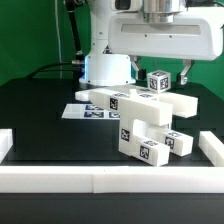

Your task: Assemble chair

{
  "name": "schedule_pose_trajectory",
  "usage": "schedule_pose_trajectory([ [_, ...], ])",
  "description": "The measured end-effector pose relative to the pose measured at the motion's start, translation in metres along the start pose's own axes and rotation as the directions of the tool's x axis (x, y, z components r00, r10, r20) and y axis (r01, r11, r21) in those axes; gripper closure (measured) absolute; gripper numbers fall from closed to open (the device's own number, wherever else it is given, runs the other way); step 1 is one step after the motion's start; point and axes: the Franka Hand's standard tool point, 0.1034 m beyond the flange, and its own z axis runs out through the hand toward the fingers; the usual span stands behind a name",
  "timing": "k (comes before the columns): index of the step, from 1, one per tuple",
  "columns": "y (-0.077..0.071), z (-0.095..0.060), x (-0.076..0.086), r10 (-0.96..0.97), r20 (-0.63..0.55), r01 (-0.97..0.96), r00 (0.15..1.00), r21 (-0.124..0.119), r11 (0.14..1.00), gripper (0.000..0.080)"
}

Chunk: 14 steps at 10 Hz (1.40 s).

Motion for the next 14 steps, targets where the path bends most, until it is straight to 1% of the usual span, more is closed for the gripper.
schedule_pose_trajectory([
  [2,0.0003,-0.0002,0.0006,-0.157,-0.001,0.157,0.988,0.000,0.988,0.0150],
  [3,0.0003,-0.0002,0.0006,-0.257,-0.001,0.257,0.967,0.000,0.967,0.0150],
  [5,0.0005,-0.0003,0.0006,-0.371,-0.001,0.371,0.929,0.000,0.929,0.0150],
  [6,0.0009,-0.0003,0.0009,-0.464,-0.001,0.464,0.886,-0.001,0.886,0.0150],
  [8,0.0011,-0.0003,0.0010,-0.529,-0.001,0.529,0.848,-0.001,0.848,0.0150],
  [10,0.0017,-0.0002,0.0012,-0.650,0.000,0.650,0.760,-0.001,0.760,0.0150],
  [11,0.0017,-0.0002,0.0012,-0.677,0.000,0.677,0.736,-0.001,0.736,0.0150],
  [13,0.0018,-0.0002,0.0013,-0.676,0.000,0.676,0.737,-0.001,0.737,0.0150],
  [14,0.0018,-0.0002,0.0013,-0.676,0.000,0.676,0.737,-0.001,0.737,0.0262],
])
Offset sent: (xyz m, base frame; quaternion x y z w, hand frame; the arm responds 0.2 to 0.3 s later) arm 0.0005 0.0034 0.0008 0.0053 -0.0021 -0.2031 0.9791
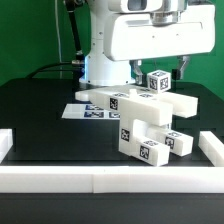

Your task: Assemble chair

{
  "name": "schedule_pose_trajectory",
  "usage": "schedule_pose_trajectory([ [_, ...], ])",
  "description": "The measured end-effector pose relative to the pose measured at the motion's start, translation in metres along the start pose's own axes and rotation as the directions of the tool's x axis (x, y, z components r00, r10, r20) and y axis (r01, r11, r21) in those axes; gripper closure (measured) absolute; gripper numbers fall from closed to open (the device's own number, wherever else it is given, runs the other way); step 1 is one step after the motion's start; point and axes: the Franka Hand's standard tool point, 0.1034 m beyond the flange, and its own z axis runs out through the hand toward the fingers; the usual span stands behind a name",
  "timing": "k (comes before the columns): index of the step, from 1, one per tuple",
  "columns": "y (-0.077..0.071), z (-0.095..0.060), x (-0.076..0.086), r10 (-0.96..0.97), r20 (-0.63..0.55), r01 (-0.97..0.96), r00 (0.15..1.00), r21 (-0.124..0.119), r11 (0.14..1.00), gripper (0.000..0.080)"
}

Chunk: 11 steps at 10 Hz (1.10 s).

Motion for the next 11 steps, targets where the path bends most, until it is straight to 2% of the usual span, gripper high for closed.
schedule_pose_trajectory([
  [1,0.0000,0.0000,0.0000,0.000,0.000,0.000,1.000,0.000,1.000,0.0397],
  [2,0.0000,0.0000,0.0000,0.013,0.000,-0.013,1.000,0.000,1.000,0.0397],
  [3,0.0000,0.0000,0.0000,0.027,0.000,-0.027,1.000,0.000,1.000,0.0514],
  [4,0.0000,0.0000,0.0000,0.027,0.000,-0.027,1.000,0.000,1.000,0.0514],
  [7,-0.0001,0.0000,0.0001,0.209,0.000,-0.209,0.978,0.001,0.978,0.0514],
  [11,-0.0002,0.0000,0.0000,0.473,0.000,-0.473,0.881,0.001,0.881,0.0512],
])
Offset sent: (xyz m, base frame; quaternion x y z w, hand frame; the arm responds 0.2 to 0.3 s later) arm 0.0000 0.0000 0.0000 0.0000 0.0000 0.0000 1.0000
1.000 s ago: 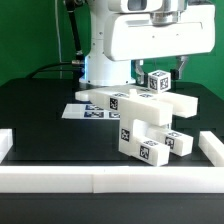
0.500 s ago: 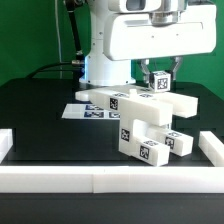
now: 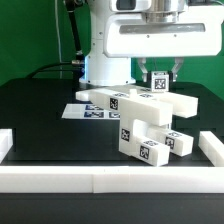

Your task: Assemble chair

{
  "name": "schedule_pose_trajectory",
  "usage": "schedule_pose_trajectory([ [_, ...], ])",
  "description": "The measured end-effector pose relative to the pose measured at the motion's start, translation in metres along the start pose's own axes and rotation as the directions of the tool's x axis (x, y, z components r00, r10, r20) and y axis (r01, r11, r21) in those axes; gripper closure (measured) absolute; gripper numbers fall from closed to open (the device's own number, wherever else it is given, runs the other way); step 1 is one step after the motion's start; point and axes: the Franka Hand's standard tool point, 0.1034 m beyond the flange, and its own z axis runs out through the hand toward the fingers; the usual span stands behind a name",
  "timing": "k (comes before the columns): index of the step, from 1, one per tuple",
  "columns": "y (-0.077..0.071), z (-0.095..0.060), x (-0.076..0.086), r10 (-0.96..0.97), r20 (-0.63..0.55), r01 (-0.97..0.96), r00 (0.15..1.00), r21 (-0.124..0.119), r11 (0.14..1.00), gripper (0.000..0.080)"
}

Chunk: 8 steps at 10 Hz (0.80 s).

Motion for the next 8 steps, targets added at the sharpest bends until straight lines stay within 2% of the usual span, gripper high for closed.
schedule_pose_trajectory([
  [5,-0.0002,0.0001,-0.0001,0.301,0.000,-0.301,0.954,0.000,0.954,0.0512],
  [8,-0.0007,0.0003,-0.0003,0.511,0.001,-0.511,0.860,0.000,0.860,0.0512],
])
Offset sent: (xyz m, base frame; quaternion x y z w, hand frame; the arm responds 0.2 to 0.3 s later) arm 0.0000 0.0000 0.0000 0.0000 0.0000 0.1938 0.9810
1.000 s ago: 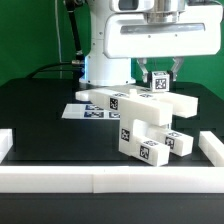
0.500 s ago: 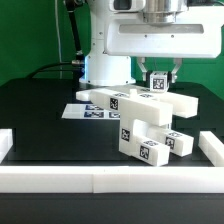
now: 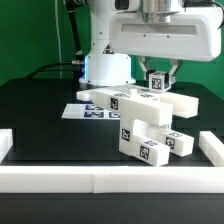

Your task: Assemble chair

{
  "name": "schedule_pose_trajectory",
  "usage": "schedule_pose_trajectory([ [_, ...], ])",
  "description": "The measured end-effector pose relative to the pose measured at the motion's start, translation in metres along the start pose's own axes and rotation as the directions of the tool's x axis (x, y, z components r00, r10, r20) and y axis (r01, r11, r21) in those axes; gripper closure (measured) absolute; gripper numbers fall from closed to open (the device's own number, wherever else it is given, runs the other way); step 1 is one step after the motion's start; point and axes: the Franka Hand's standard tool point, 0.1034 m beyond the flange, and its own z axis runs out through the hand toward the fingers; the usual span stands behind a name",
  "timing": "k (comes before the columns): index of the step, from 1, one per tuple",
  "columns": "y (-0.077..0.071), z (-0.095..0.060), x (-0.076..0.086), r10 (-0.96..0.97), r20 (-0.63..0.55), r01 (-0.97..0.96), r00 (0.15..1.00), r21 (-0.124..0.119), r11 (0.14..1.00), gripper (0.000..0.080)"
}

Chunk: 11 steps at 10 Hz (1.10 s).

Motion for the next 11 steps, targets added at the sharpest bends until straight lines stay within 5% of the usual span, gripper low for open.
schedule_pose_trajectory([
  [4,-0.0005,0.0003,-0.0008,0.275,0.001,-0.275,0.961,0.000,0.961,0.0512],
  [7,-0.0004,0.0004,-0.0009,0.295,-0.001,-0.295,0.956,-0.002,0.956,0.0498],
  [9,-0.0004,0.0003,-0.0025,0.239,0.006,-0.239,0.971,-0.010,0.971,0.0203],
  [11,-0.0007,0.0001,-0.0026,0.091,0.008,-0.091,0.996,-0.008,0.996,0.0161],
])
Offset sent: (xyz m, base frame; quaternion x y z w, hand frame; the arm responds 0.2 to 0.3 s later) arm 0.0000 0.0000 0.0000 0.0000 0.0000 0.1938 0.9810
